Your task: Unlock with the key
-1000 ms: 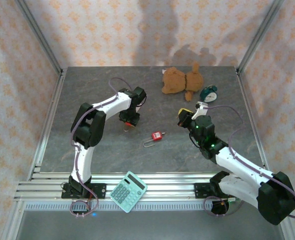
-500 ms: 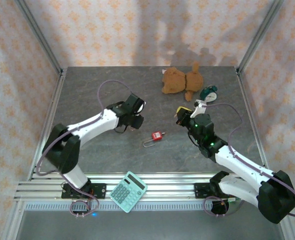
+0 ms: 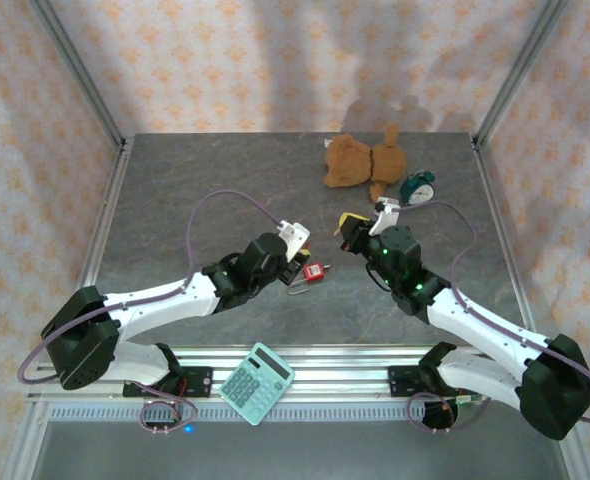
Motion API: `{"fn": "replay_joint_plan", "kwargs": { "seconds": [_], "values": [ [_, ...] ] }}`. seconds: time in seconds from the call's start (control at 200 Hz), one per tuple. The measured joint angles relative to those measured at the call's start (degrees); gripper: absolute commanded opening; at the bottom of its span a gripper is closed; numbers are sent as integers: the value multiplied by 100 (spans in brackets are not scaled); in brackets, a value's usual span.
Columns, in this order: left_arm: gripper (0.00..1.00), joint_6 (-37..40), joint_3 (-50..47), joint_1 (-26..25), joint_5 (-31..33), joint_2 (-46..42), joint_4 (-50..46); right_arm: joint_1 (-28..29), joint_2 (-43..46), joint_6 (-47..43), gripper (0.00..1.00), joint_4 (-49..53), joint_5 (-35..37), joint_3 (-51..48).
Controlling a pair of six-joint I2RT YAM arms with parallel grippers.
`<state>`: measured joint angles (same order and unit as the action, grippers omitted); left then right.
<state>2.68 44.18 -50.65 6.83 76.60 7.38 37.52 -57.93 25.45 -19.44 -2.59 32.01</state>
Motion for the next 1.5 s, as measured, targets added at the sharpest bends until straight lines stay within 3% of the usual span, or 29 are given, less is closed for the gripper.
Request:
{"fn": "replay_joint_plan", "kwargs": {
  "seconds": [0.36,0.821,1.502],
  "values": [
    [39,262,-120,-428,291,2,710,44,798,15,6,321,-223,-4],
    [38,280,-116,-673,299,229,837,44,365,-72,6,114,-946,-42],
    [37,122,-116,-758,317,240,885,42,107,-66,5,-203,-1123,-136]
  ]
}}
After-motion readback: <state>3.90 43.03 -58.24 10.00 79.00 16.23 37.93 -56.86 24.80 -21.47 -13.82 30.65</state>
